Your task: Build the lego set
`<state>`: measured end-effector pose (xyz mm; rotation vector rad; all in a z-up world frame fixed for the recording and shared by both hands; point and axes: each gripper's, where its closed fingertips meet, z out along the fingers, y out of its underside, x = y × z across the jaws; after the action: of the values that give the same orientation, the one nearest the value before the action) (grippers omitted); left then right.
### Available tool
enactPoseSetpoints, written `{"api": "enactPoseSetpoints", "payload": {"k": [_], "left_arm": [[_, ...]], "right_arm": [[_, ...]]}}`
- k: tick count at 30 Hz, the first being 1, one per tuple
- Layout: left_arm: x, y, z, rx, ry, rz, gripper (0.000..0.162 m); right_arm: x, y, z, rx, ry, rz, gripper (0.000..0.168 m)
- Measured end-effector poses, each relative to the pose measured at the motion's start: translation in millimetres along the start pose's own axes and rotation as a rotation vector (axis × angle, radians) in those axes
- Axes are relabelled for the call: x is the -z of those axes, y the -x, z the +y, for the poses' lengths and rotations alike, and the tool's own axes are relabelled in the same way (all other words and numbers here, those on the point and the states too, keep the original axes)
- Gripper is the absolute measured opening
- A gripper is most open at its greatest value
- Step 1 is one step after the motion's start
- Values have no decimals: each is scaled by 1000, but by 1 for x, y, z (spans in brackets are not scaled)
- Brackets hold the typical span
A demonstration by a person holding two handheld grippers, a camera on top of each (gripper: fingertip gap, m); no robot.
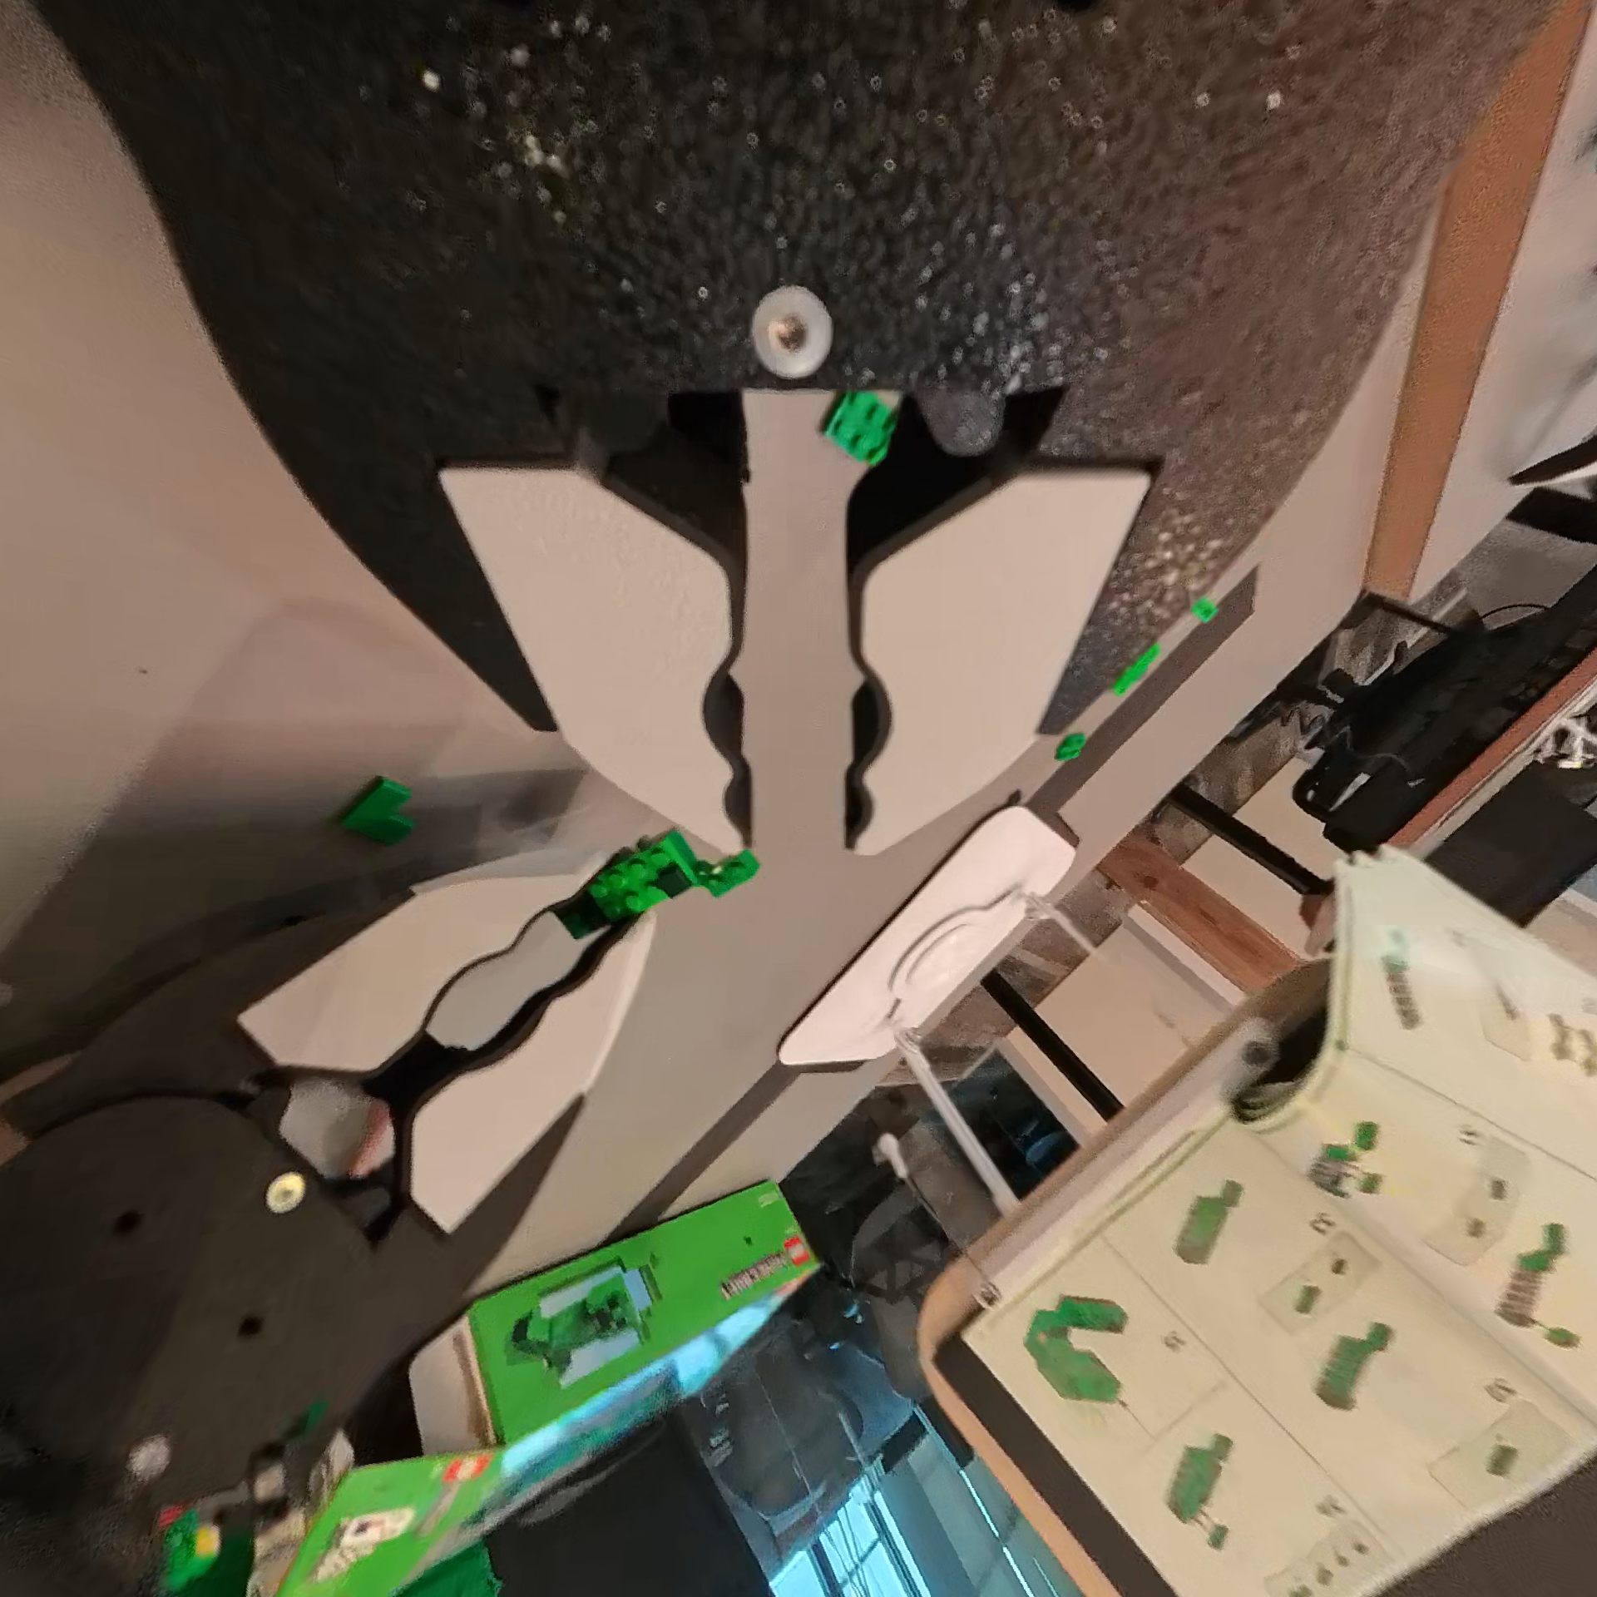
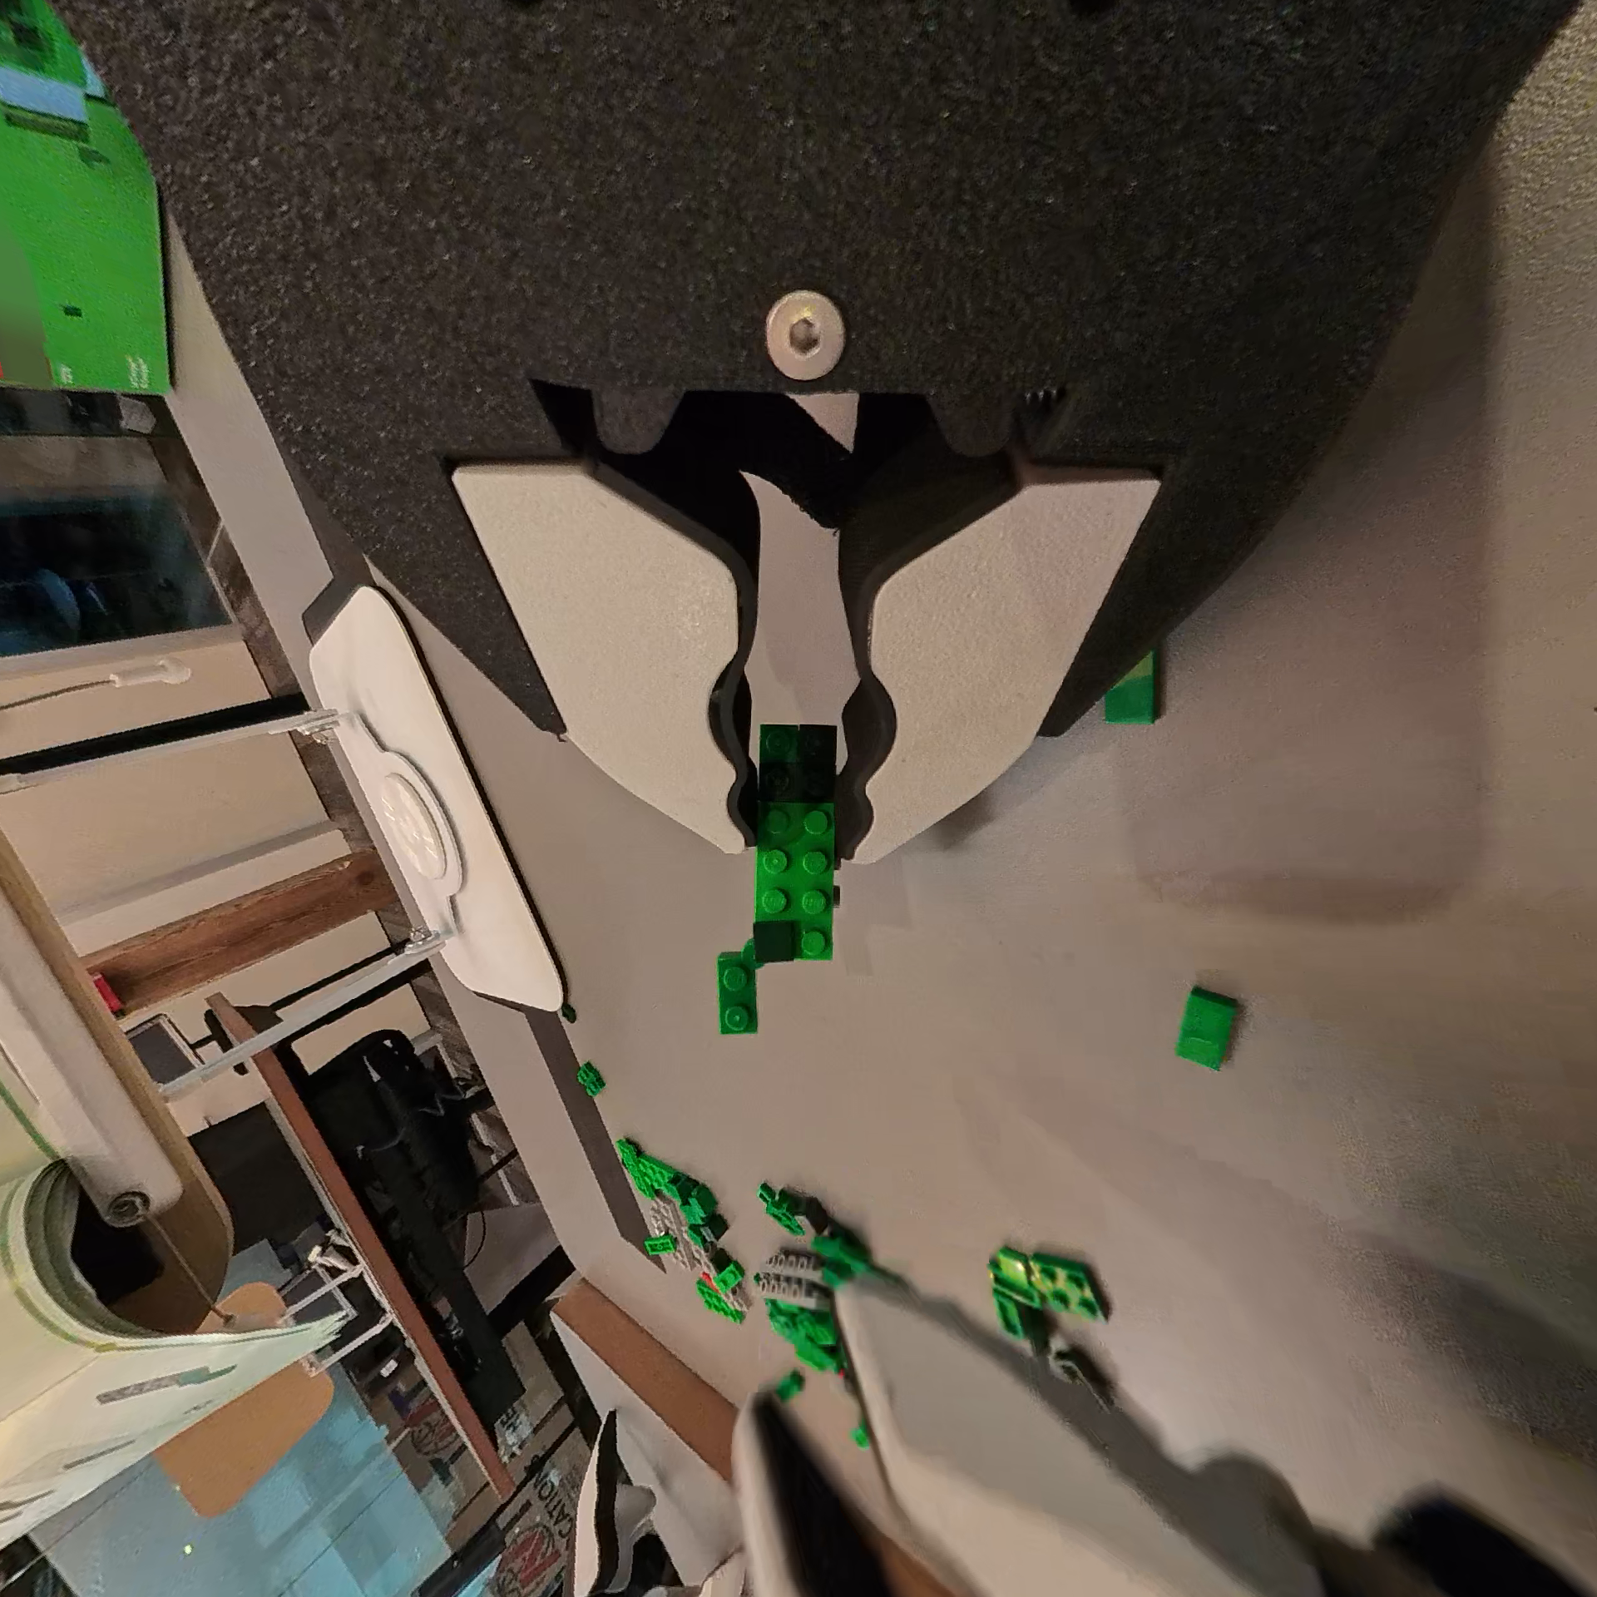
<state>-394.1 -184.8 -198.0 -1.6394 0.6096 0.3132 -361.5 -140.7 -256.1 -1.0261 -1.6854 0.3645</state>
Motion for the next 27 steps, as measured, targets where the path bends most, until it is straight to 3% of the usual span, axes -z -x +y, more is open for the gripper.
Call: {"api": "enactPoseSetpoints", "payload": {"k": [5,8,12,15,22,27], "left_arm": [[46,49,4,61,4,8,52],[75,82,39,37,96,118,48],[96,114,109,9,408,304,49],[102,114,142,-36,577,481,39],[92,119,173,43,691,648,21],[92,118,188,87,725,702,18]], "right_arm": [[0,0,0,-2,-4,-4,16],[1,2,-2,0,-14,-16,16],[2,1,-2,-13,-21,-21,16],[1,2,-2,-10,-18,-22,16],[1,3,-1,-1,-11,-24,16],[1,3,-1,1,-11,-25,16]]}}
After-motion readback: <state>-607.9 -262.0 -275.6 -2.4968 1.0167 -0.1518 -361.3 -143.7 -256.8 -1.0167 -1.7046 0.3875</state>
